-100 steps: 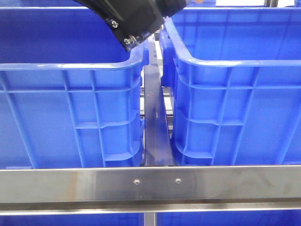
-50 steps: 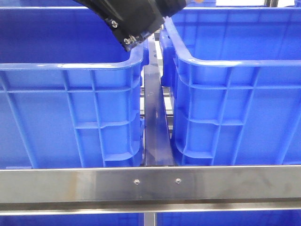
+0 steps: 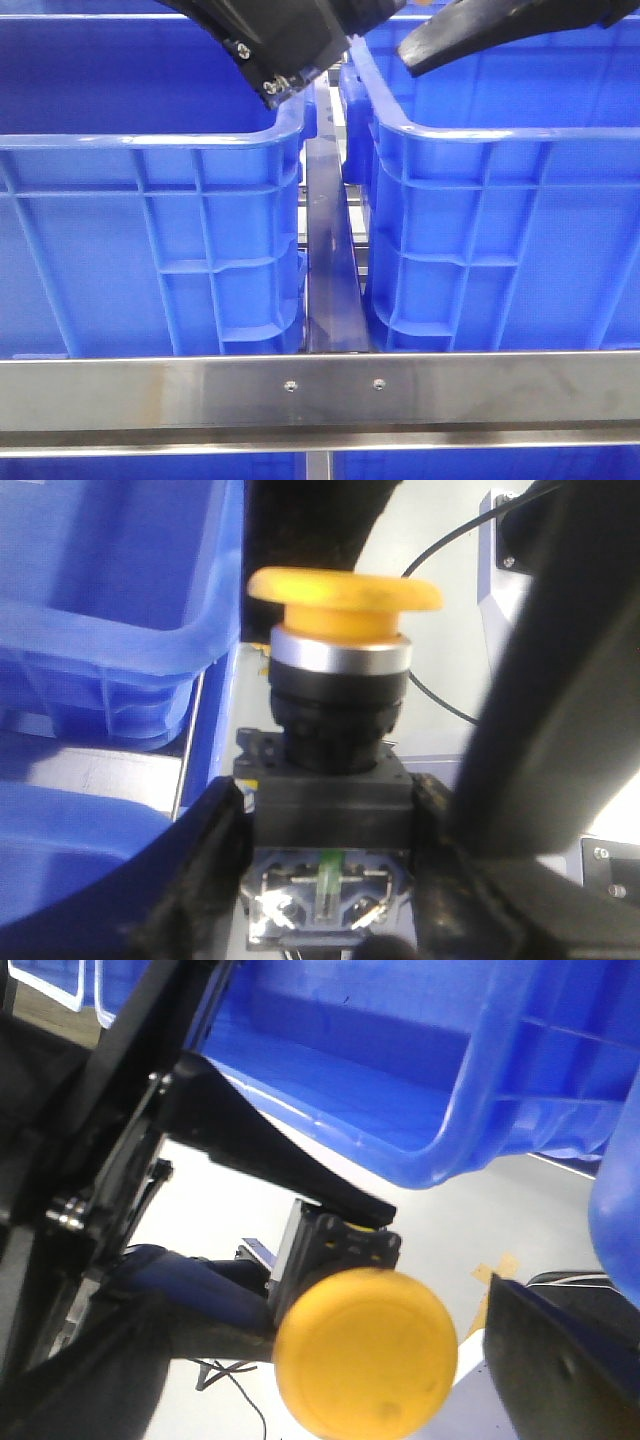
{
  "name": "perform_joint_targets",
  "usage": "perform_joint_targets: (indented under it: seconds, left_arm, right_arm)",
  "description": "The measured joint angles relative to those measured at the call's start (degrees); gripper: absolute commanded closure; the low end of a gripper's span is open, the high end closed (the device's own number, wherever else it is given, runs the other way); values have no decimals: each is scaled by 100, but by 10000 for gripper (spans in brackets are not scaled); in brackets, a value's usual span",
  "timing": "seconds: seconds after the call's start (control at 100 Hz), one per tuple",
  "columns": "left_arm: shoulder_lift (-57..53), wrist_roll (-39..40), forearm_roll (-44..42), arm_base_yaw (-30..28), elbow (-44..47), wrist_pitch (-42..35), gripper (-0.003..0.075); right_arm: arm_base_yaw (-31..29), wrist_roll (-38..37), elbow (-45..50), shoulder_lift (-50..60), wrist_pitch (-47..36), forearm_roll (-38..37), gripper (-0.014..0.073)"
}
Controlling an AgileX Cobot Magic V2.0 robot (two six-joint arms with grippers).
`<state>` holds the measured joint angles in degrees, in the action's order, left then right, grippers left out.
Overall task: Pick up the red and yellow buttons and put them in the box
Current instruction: 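Grasp the yellow button with the right gripper, release with left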
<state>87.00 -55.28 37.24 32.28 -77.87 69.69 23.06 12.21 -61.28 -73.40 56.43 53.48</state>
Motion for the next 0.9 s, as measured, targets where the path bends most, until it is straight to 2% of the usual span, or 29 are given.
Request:
perform_joint_targets:
  seconds: [0.23,0.28,0.34,0.41,0.61,0.72,0.9]
  left_arm:
    - [-15,-9,0,0,0,28,582]
    - [-15,-9,0,0,0,28,580]
    - [-15,-9,0,0,0,37,561]
    - [-15,-9,0,0,0,37,491]
    - [-15,-9,5,0,0,41,161]
    - [-15,-9,14,0,0,41,108]
    - [-15,2,-110,0,-212,50,110]
  right_arm:
    - [0,21,0,-13,0,-77,434]
    - [0,31,0,-27,0,-77,480]
    - [0,31,0,-27,0,-77,502]
    - [0,31,0,-27,-10,-77,501]
    - [0,18,0,-27,-10,-49,502]
    - [0,27,0,-27,-10,-27,502]
    - [-68,30,-47,-38,2,-27,502]
